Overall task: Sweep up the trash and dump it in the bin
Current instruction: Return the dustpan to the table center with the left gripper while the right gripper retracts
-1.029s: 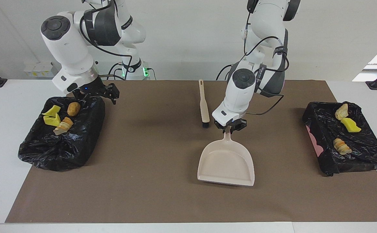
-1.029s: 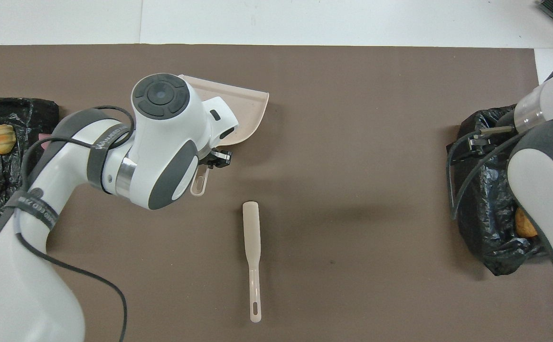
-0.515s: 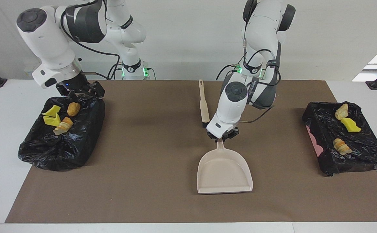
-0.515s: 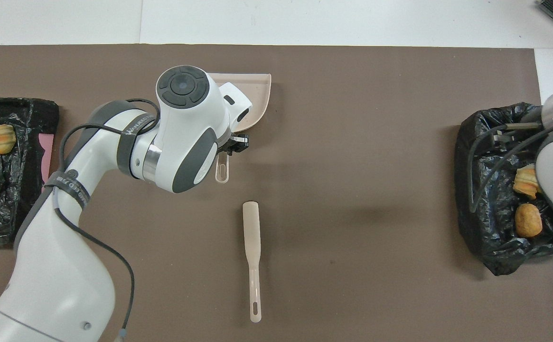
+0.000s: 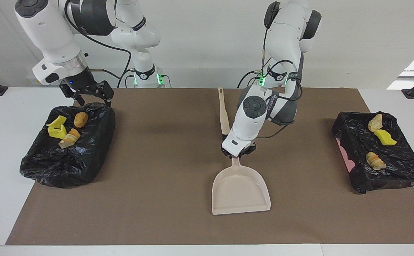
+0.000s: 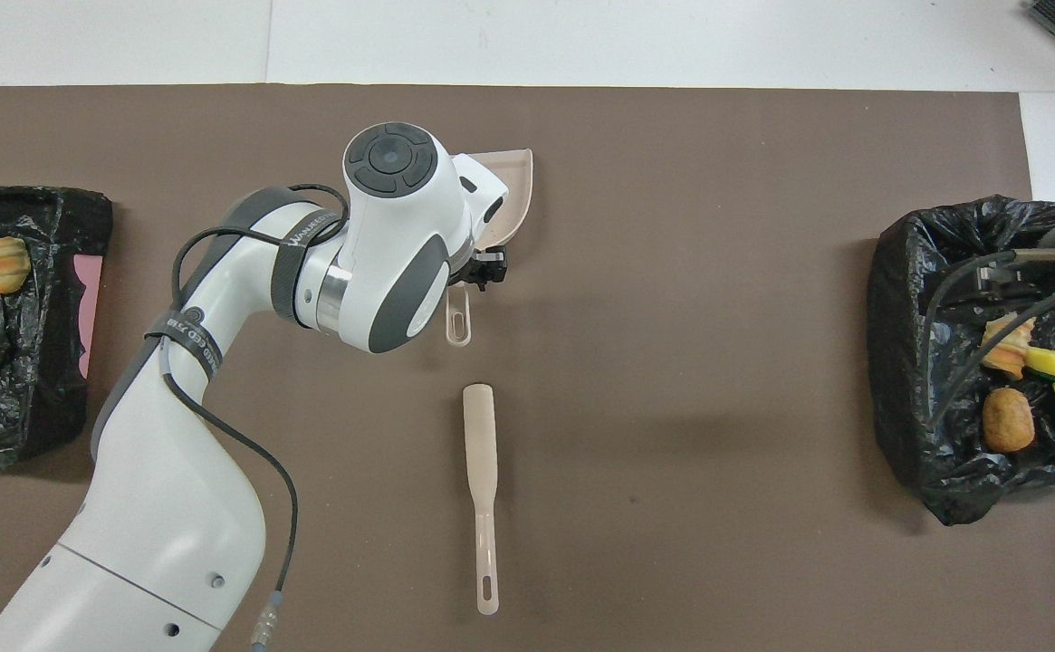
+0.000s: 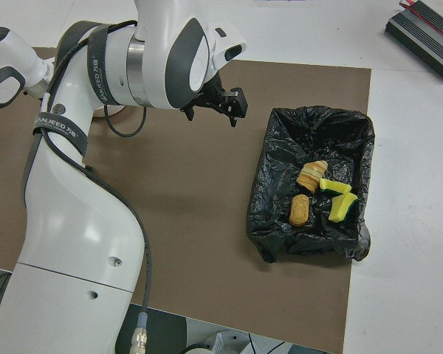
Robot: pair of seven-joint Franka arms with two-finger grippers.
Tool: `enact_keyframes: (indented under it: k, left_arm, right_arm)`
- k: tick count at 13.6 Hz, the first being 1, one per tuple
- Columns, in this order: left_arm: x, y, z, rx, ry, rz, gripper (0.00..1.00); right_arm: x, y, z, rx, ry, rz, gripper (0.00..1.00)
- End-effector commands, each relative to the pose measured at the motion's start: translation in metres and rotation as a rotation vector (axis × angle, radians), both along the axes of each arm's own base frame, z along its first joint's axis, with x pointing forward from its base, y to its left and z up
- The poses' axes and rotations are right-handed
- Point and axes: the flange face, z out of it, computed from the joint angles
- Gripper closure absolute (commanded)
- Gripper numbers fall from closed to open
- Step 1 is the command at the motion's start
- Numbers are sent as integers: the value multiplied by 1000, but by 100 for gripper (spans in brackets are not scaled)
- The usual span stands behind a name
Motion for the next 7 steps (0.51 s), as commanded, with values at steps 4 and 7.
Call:
enact_keyframes:
  k: [4,7]
  left_arm:
    - [-17,100,74,15,-63,-59,0]
    - [-19,172,128,6,-121,-118,0]
  right_arm:
    - [-5,0,0,16,-18,-22,0]
    - [-5,0,0,16,-18,-22,0]
